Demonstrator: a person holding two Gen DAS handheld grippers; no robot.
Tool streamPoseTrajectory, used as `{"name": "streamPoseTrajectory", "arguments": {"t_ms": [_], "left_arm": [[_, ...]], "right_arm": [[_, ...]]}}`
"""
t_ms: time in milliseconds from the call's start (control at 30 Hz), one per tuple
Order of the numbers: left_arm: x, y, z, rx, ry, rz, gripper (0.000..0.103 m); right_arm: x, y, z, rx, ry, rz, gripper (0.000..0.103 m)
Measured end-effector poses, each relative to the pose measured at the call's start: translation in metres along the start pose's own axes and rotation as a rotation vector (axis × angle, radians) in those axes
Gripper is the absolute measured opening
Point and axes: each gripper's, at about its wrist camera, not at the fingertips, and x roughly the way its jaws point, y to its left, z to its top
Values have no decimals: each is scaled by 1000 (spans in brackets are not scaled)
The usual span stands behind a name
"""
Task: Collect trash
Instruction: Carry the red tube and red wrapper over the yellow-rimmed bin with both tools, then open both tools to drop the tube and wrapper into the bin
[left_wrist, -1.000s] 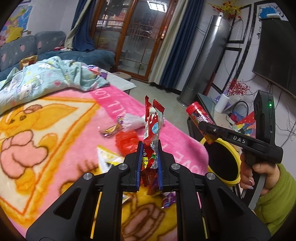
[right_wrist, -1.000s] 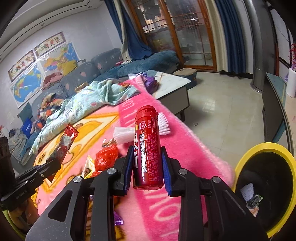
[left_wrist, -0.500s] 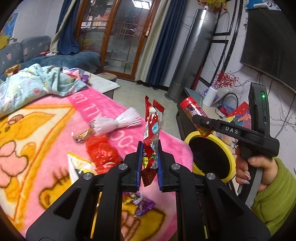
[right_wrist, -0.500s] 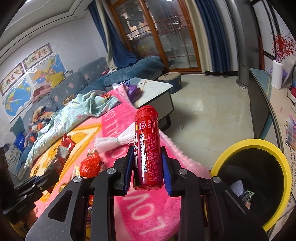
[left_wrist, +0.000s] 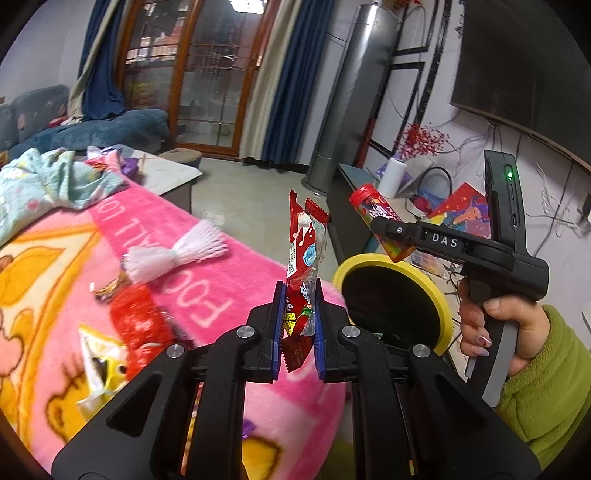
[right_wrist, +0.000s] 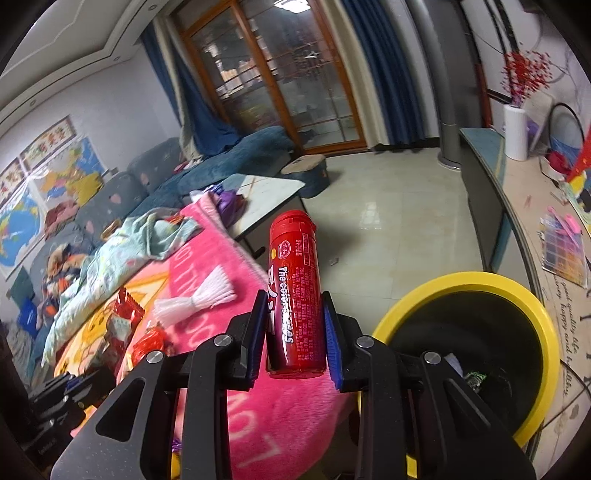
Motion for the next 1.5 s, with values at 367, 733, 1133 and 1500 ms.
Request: {"name": "streamPoseTrajectory", "arguments": {"t_ms": [367,733,1133,1500], "left_arm": [[28,-34,3,70,30,-56,8],[64,-59,4,112,86,-106,8],[111,-92,-5,173,174,-158,8],[150,-104,-18,162,256,-187,9]], "right_arm": [[-11,-45,-1,66,-27,-71,27],[-17,-94,-10,143,-26,-174,27],[-13,-153,-22,261,1,-248,27],[-7,-188,-35,352,40,-262,27]]}}
